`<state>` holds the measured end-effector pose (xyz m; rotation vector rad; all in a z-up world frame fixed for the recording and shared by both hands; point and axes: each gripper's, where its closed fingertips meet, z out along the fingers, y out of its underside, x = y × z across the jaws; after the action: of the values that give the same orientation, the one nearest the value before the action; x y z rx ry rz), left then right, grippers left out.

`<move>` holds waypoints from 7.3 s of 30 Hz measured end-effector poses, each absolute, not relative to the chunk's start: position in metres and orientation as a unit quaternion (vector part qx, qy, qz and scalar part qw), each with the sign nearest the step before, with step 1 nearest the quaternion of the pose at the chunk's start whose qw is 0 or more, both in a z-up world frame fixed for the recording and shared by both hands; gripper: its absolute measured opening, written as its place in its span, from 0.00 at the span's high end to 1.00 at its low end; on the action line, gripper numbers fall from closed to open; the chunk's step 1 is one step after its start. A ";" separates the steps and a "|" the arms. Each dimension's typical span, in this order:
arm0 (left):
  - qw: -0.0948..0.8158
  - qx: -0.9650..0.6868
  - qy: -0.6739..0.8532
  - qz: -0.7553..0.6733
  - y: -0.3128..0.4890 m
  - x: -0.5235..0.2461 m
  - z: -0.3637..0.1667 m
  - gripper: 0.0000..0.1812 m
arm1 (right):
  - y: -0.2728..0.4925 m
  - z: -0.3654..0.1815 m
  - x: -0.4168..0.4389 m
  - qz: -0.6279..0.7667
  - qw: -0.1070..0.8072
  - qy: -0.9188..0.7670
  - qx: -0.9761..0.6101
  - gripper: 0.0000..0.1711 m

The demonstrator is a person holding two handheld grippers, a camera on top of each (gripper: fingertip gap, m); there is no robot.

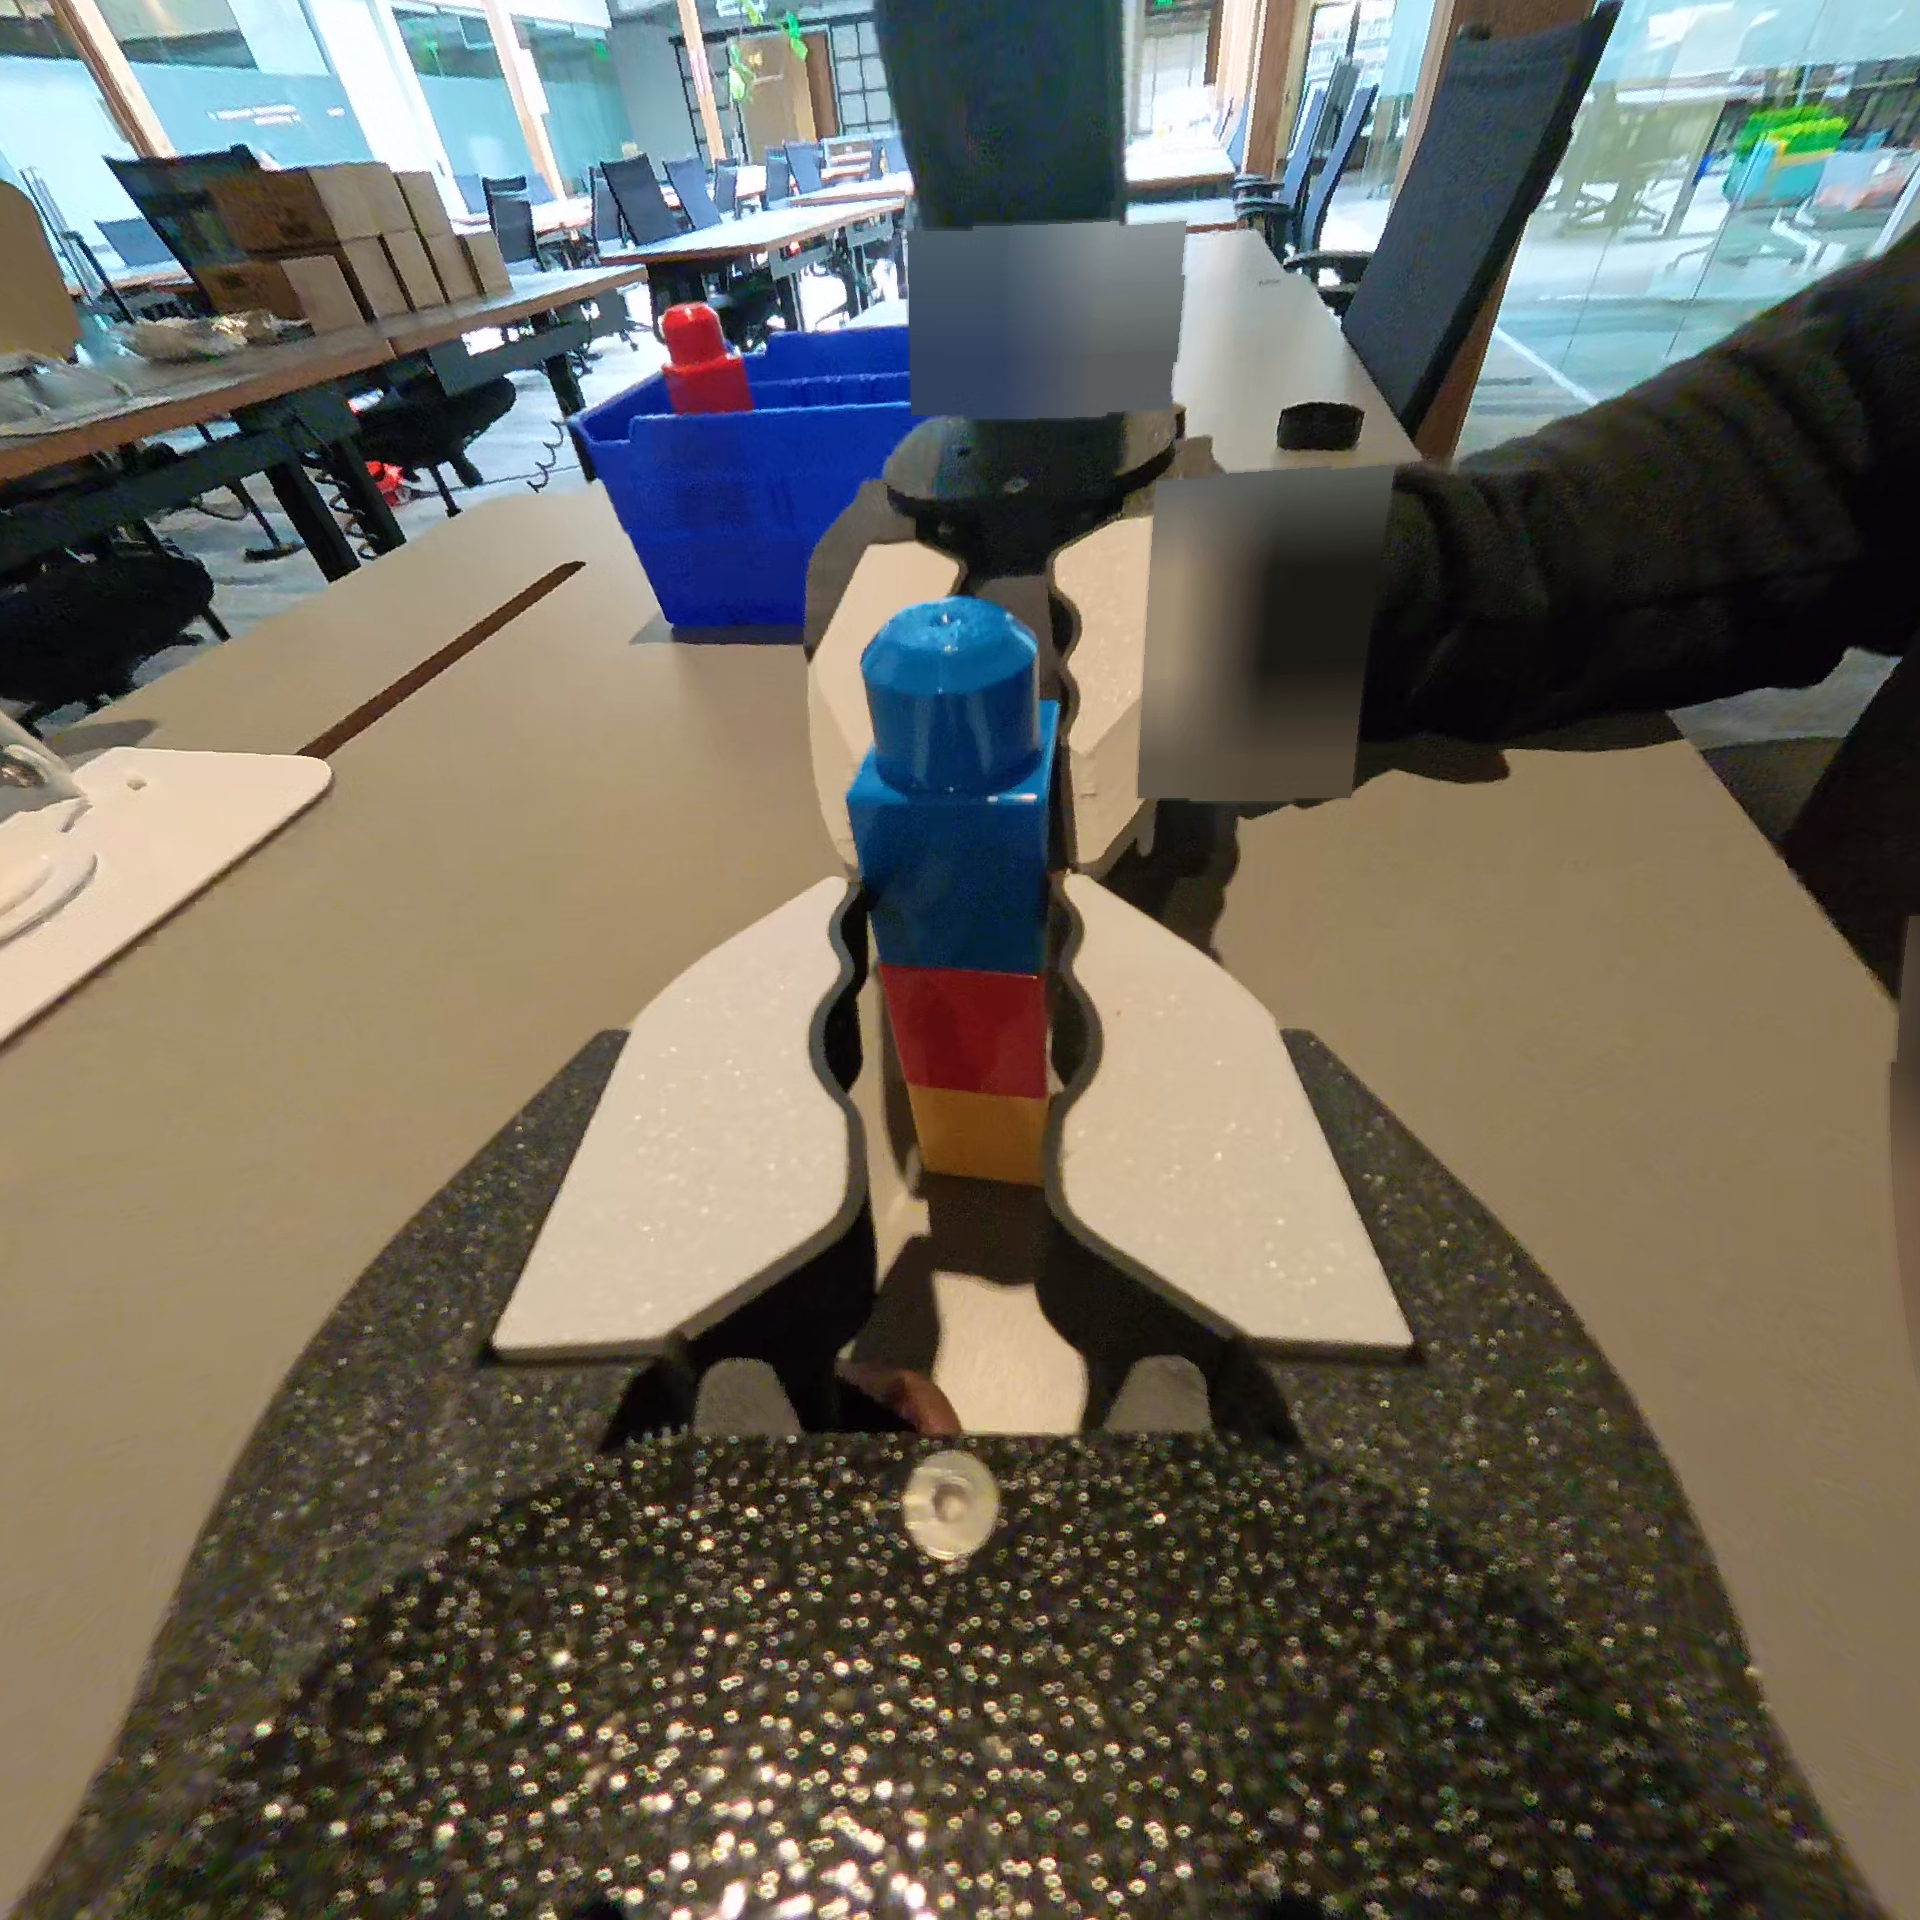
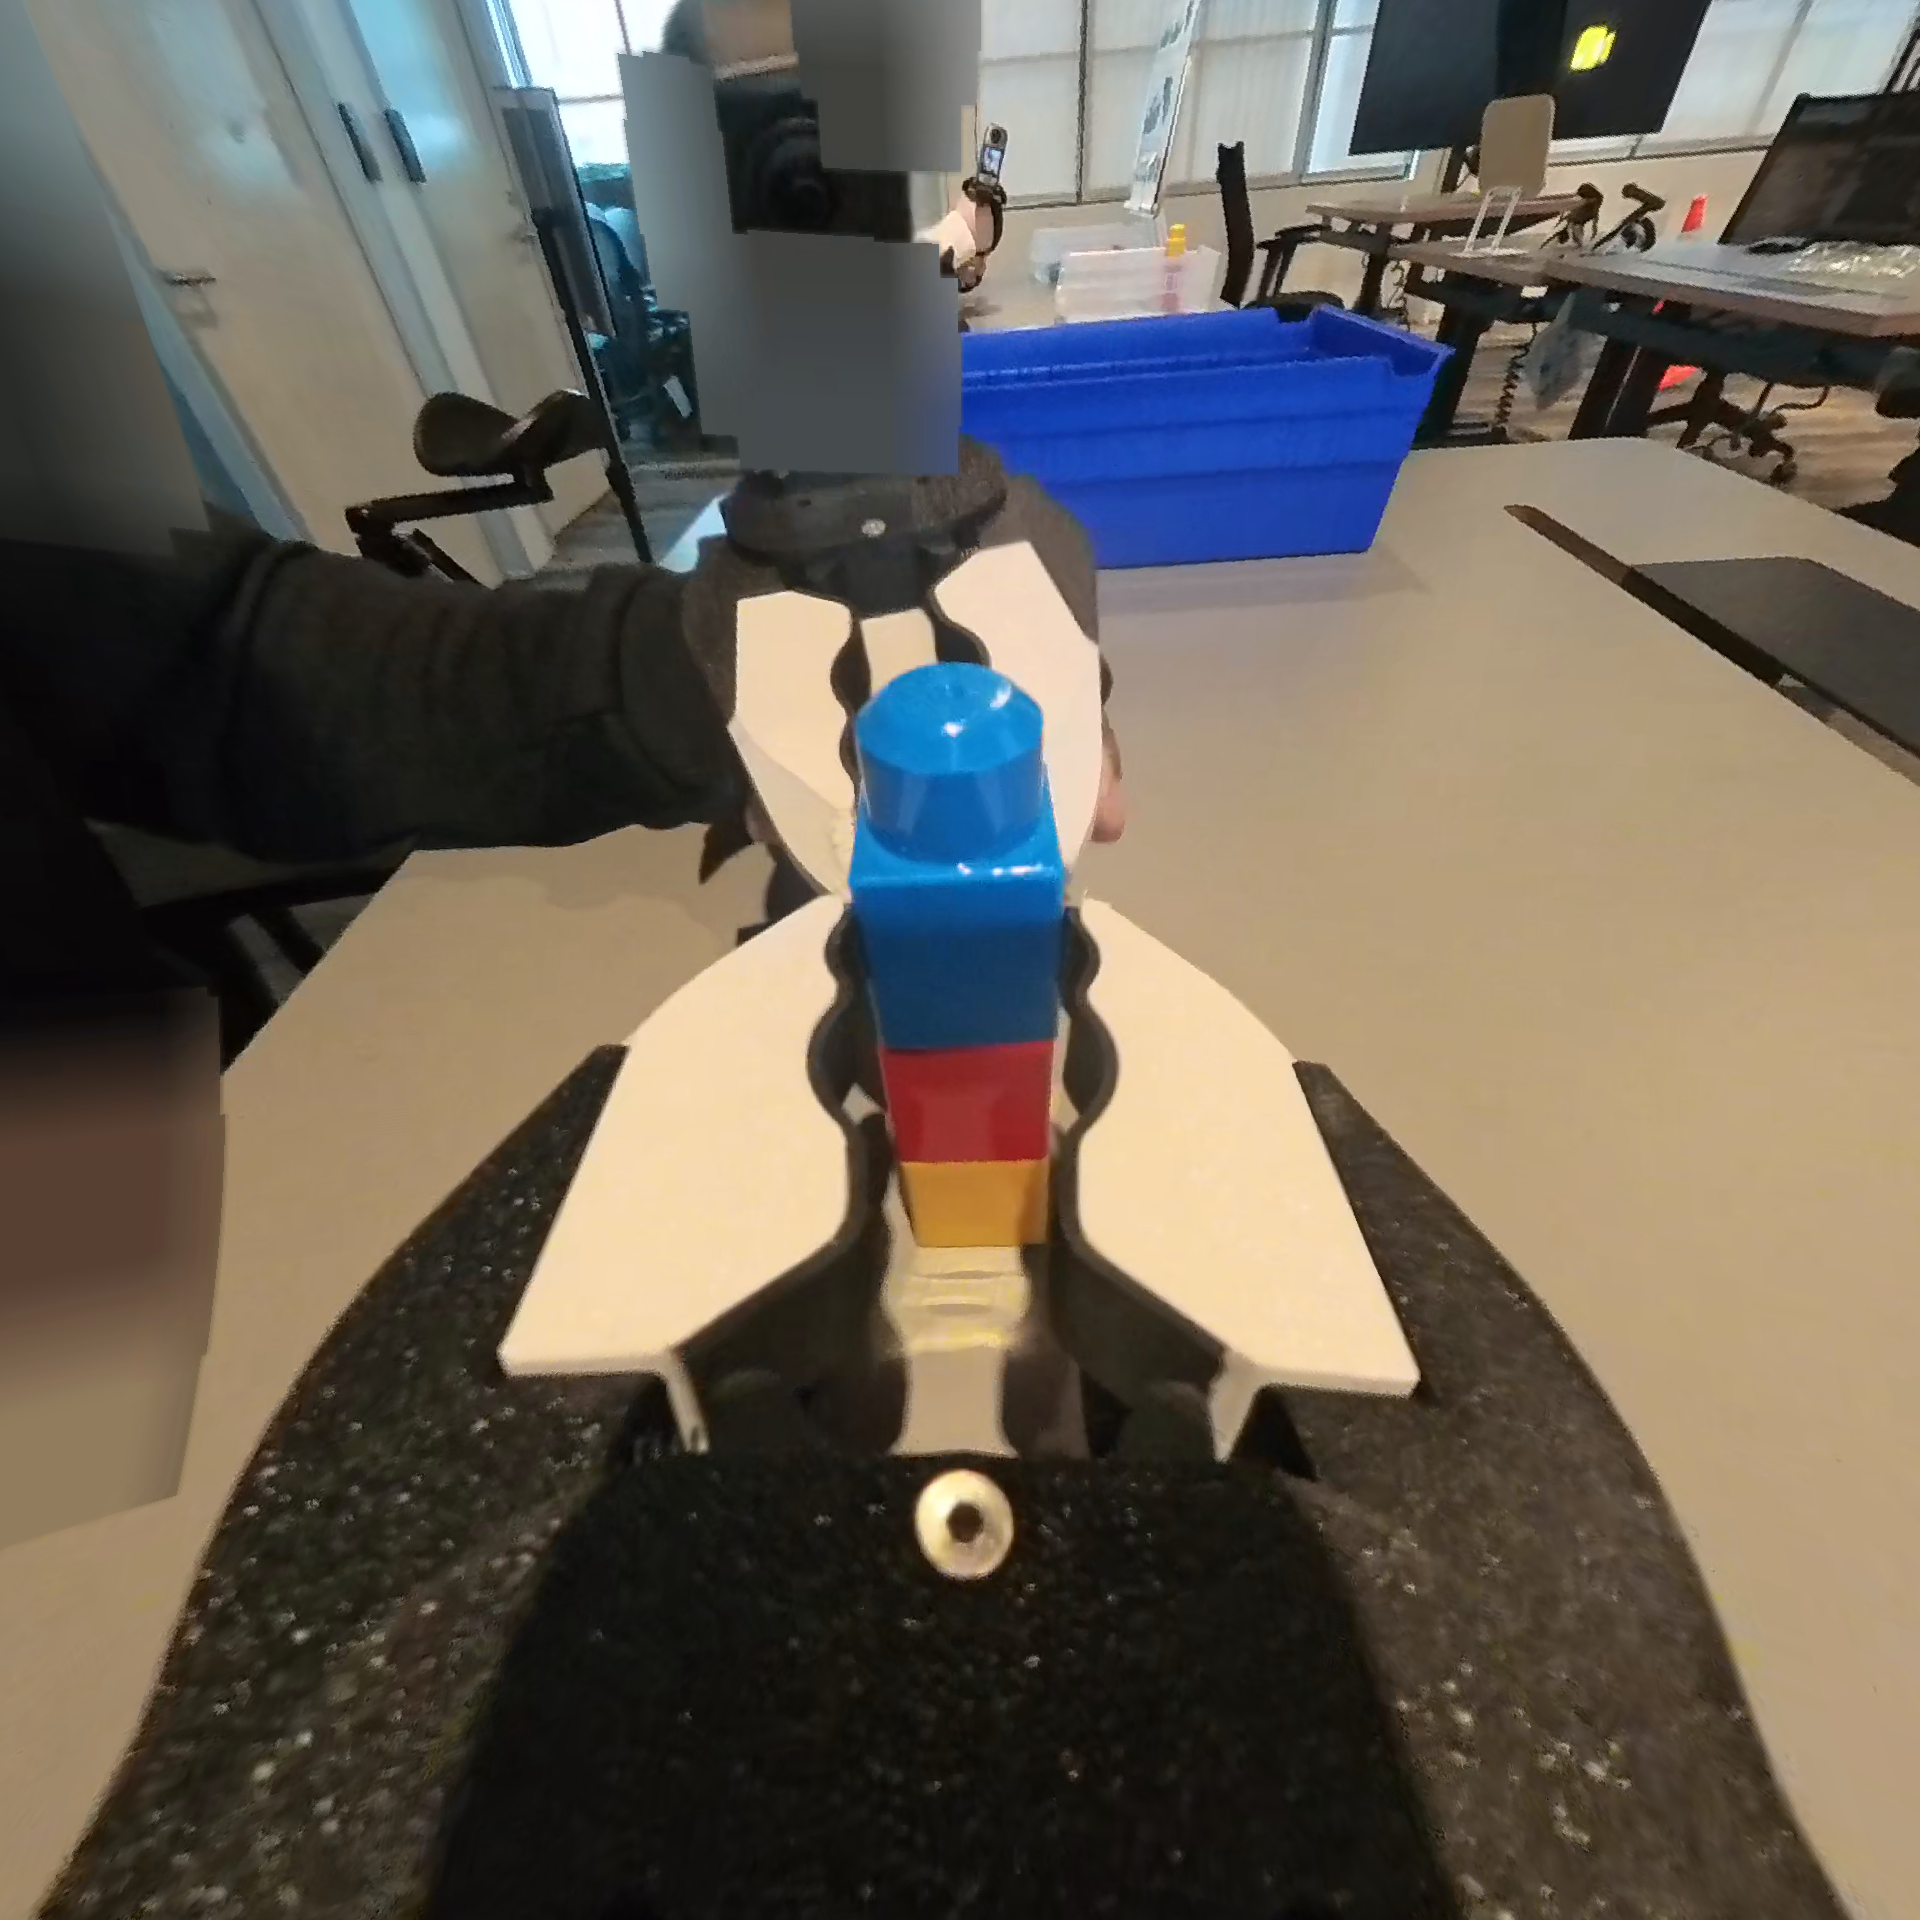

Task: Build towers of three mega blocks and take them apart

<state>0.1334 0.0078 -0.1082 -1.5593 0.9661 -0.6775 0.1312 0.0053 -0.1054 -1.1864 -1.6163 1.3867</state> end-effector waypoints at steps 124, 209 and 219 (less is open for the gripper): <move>0.530 -0.759 0.354 -0.134 0.044 0.083 -0.144 0.87 | 0.309 -0.083 0.444 0.175 0.552 -0.236 -0.780 0.79; 0.503 -0.862 -0.022 0.051 -0.090 -0.244 -0.027 0.79 | 0.045 -0.155 0.116 0.312 0.404 -0.648 -0.566 0.76; 0.184 -0.971 -0.147 0.031 -0.114 -0.336 -0.166 0.71 | 0.042 -0.157 0.117 0.299 0.408 -0.657 -0.559 0.76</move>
<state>-0.3361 -0.1140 -0.1663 -2.7383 -0.4144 0.0864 0.1170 0.0424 -0.1566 -1.4090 -1.6551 0.7523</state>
